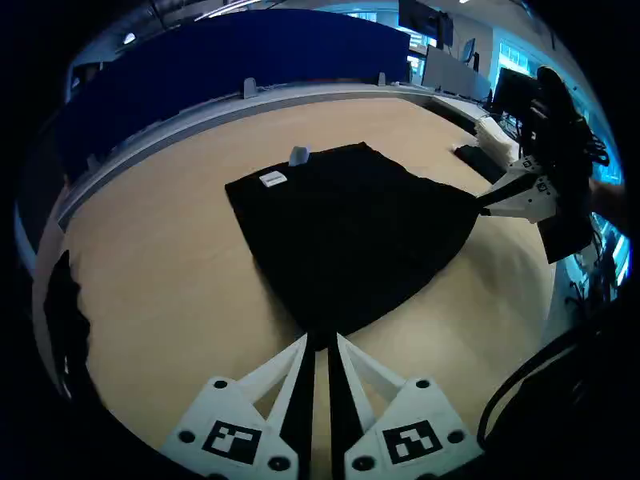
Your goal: Fold towel
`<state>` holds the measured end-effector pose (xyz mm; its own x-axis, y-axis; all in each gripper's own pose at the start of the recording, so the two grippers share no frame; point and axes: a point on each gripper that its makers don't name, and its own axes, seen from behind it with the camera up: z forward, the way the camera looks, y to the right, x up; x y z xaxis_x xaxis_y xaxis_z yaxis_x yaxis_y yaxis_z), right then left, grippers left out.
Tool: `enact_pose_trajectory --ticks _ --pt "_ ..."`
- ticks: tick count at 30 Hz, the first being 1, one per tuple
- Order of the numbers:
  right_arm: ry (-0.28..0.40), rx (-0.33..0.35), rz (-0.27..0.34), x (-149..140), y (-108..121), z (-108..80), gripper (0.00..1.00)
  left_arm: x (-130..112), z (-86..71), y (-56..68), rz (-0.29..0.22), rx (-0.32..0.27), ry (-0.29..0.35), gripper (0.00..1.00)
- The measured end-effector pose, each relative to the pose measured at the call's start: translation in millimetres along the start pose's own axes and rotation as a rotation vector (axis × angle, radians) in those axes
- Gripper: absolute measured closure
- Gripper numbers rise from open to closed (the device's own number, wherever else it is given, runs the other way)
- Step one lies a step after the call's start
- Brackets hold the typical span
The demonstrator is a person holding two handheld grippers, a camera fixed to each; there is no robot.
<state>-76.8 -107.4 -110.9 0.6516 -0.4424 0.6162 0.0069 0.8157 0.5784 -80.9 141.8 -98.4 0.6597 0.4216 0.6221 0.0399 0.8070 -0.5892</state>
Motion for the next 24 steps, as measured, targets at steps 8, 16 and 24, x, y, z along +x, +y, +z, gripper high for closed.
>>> enact_pose_trajectory --ticks 8,16,24 --pt "0.009 0.008 -0.006 14 -4 -24.9 0.84 18 -27.4 2.4 -0.033 0.015 0.034 0.90" --pt "0.021 0.008 -0.019 29 -6 -48.5 0.84 32 -52.7 8.7 -0.062 0.027 0.058 0.90" --pt "0.016 0.020 -0.030 34 -7 -66.9 0.84 41 -72.8 16.7 -0.068 0.032 0.066 0.90"
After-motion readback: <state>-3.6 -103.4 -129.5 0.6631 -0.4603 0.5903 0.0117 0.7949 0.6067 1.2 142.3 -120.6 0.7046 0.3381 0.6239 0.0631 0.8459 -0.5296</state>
